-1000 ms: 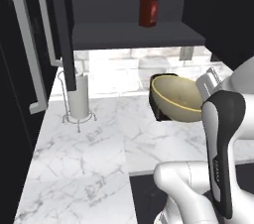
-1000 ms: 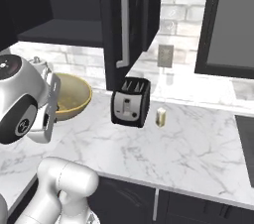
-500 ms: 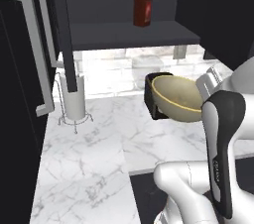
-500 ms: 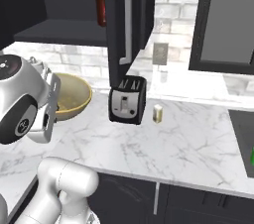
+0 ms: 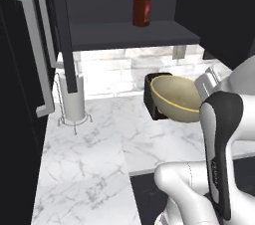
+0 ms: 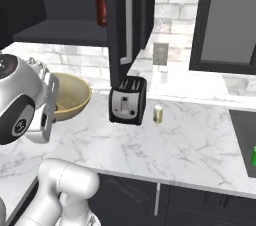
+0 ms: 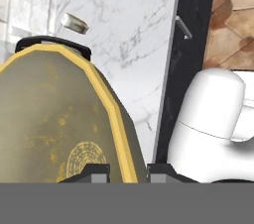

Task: Pick the mug and place it in the sink. Pick the bowl and place it in the open cabinet and then close the cabinet.

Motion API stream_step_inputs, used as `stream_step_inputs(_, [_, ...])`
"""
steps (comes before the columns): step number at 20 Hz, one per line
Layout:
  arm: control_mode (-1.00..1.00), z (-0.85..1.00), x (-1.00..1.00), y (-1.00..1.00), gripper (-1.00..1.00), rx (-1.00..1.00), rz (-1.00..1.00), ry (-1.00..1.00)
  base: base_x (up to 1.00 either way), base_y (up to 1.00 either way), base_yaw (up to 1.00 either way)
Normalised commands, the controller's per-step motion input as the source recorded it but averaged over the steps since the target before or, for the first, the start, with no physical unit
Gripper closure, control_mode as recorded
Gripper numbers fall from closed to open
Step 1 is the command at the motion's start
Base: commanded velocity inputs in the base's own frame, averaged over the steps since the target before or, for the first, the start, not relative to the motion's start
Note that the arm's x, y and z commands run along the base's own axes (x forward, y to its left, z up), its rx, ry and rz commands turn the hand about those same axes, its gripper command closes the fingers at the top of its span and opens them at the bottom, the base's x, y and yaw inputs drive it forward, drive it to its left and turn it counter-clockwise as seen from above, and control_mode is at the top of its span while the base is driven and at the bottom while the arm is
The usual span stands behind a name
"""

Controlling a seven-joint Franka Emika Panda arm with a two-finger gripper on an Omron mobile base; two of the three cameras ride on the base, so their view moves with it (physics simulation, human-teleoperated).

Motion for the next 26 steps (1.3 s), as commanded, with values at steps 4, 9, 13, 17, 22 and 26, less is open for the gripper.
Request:
stream_step_inputs(4, [-1.0, 0.39, 0.1, 0.35, 1.0, -0.18, 0.04, -0.03, 0.0, 0.0, 0.0])
stream_step_inputs(9, [-1.0, 0.61, 0.04, 0.27, 1.0, -0.19, 0.08, -0.06, 0.0, 0.0, 0.0])
stream_step_inputs(13, [-1.0, 0.69, 0.06, 0.27, 1.0, -0.21, 0.06, -0.09, 0.0, 0.0, 0.0])
stream_step_inputs(17, [-1.0, 0.73, 0.18, 0.05, 1.0, -0.1, 0.06, -0.03, 0.0, 0.0, 0.0])
stream_step_inputs(22, [-1.0, 0.62, 0.25, -0.01, 1.0, 0.0, 0.08, 0.0, 0.0, 0.0, 0.0])
stream_step_inputs(26, [-1.0, 0.38, 0.26, -0.01, 1.0, 0.0, 0.08, 0.0, 0.0, 0.0, 0.0])
